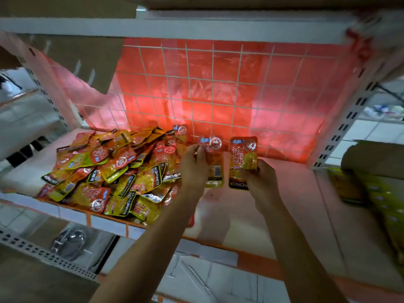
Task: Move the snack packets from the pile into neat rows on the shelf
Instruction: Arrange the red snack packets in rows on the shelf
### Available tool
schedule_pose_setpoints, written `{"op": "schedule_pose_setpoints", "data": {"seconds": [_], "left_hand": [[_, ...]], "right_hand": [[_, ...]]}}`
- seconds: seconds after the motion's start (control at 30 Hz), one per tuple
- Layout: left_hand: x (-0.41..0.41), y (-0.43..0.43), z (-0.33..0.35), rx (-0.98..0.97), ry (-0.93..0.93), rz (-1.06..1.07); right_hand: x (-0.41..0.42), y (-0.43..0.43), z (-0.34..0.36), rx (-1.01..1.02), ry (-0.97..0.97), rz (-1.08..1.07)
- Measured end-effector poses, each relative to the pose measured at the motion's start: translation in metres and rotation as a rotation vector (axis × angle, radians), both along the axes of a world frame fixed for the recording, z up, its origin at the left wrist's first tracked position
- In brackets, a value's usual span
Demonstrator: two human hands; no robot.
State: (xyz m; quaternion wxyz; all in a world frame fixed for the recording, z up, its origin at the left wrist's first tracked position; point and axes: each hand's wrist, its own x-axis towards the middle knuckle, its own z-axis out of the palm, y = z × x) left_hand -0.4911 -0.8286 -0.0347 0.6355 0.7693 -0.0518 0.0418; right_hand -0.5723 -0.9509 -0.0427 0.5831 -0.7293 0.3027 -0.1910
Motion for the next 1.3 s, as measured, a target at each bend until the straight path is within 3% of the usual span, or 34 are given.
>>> {"op": "schedule_pose_setpoints", "data": {"seconds": [0.13,0.3,0.43,0.6,0.73,0.93,1.3], "left_hand": [[-0.021,-0.032,-0.002,-0.226,0.276,-0.133],[-0.053,-0.075,0.002,-0.296,0.437,-0.235],[-0.086,-0.111,0.004,-0.215,0.427,-0.277],[-0.147,-0.160,0.012,-0.031,0.429,-0.515],[-0.204,-0.205,0.012,-0.100,0.441,-0.692],[-0.296,-0.283,0.019,-0.170,0.660,-0.759],[-0.425,-0.384,0.001,-0.071,0.520,-0.940]], "right_hand": [[-0.026,-0.025,-0.004,0.036,0.016,-0.062],[-0.060,-0.057,-0.003,0.075,0.037,-0.100],[-0.100,-0.082,0.004,0.085,0.027,-0.129],[-0.166,-0.125,0.010,0.056,-0.020,-0.196],[-0.222,-0.167,0.009,0.047,0.004,-0.264],[-0.317,-0.227,0.001,0.061,0.022,-0.401],[-0.465,-0.300,-0.005,0.014,0.006,-0.626]]}}
